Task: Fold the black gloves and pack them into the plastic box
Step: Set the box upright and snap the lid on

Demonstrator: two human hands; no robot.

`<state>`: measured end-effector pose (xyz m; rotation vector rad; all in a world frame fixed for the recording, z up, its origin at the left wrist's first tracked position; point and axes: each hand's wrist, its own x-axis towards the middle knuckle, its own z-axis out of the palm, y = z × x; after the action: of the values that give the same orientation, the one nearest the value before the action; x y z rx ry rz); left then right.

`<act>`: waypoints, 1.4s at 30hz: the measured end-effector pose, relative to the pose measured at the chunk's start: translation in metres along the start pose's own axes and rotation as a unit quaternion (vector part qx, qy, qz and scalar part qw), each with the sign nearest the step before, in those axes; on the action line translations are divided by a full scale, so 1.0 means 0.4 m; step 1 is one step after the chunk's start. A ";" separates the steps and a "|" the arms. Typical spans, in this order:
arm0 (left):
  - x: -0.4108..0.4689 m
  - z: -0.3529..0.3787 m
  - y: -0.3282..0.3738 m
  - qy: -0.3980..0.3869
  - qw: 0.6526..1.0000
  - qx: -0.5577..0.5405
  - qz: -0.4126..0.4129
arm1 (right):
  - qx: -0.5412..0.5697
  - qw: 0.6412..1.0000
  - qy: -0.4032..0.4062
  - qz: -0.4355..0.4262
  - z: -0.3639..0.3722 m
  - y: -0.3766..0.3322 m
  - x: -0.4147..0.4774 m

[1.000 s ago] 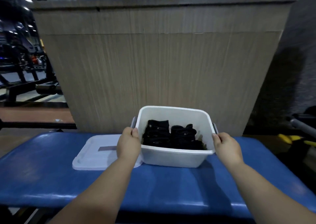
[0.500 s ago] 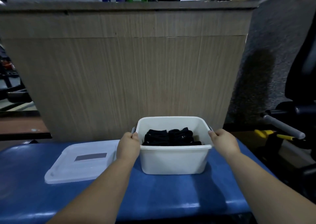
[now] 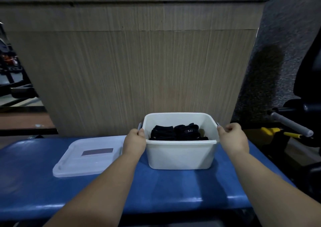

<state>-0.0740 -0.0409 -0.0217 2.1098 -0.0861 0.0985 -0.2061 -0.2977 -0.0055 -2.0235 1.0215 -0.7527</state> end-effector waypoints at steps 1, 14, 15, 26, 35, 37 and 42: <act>-0.004 -0.004 -0.003 0.000 1.000 -0.006 0.002 | 0.008 1.000 0.022 -0.015 0.002 -0.008 -0.013; 0.002 -0.142 -0.142 0.020 0.998 -0.037 -0.048 | 0.116 0.947 -0.122 -0.274 0.232 -0.268 -0.297; 0.005 -0.156 -0.159 0.023 0.998 -0.034 -0.052 | 0.121 0.941 -0.145 -0.283 0.260 -0.283 -0.322; 0.048 -0.303 -0.385 0.090 0.989 0.057 -0.100 | 0.007 0.919 -0.333 -0.209 0.530 -0.327 -0.440; 0.116 -0.407 -0.494 0.139 0.965 0.139 -0.175 | -0.212 0.913 -0.328 -0.116 0.638 -0.251 -0.406; 0.128 -0.412 -0.515 0.098 0.966 0.147 -0.189 | -0.212 0.913 -0.331 -0.114 0.650 -0.251 -0.409; 0.139 -0.410 -0.524 0.099 0.972 0.133 -0.168 | -0.169 0.938 -0.282 -0.105 0.679 -0.255 -0.423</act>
<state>-0.0033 0.2063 -0.1100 2.3369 0.4251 0.1216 -0.0460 -0.0191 -0.1025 -2.4667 0.6290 -0.0637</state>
